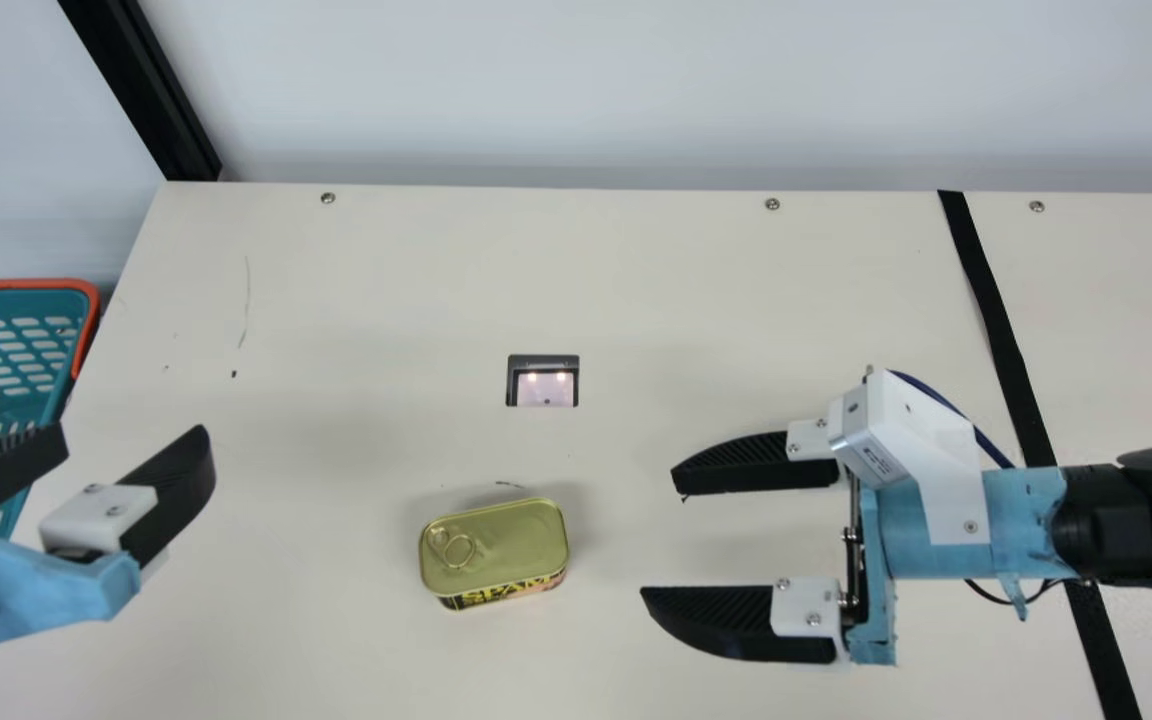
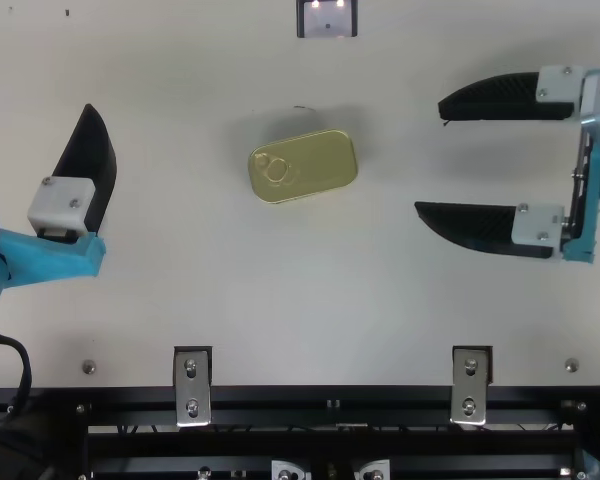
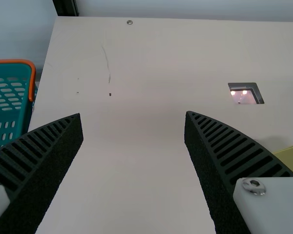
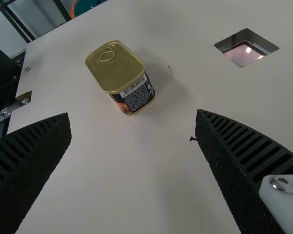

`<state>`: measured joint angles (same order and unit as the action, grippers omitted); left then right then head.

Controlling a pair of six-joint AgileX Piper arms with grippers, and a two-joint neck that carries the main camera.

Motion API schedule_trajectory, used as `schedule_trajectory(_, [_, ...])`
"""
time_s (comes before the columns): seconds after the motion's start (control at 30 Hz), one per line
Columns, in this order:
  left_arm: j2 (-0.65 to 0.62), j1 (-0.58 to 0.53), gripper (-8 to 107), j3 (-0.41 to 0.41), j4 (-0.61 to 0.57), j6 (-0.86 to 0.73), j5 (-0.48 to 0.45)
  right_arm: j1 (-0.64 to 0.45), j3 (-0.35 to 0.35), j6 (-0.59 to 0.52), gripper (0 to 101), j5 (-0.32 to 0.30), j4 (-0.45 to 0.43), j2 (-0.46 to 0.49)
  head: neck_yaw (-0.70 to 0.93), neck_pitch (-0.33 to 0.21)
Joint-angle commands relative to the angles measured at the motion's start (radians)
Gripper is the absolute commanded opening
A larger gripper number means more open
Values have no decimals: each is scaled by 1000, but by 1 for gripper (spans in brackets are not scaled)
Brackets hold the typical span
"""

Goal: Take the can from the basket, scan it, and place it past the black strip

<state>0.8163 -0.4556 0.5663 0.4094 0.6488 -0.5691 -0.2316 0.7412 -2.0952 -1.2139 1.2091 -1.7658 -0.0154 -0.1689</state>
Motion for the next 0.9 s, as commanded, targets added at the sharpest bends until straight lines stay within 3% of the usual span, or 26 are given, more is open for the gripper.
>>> schedule_trajectory(0.0, [0, 0, 90, 0, 0, 0, 0, 0, 0, 0, 101, 0, 0, 0, -2, 14])
schedule_trajectory(0.43, [0, 0, 90, 0, 0, 0, 0, 5, 18, 42, 101, -6, -3, 19, -2, 14])
schedule_trajectory(0.87, [0, 0, 90, 0, 0, 0, 0, -25, -9, 39, 101, -6, -3, 12, -2, 14])
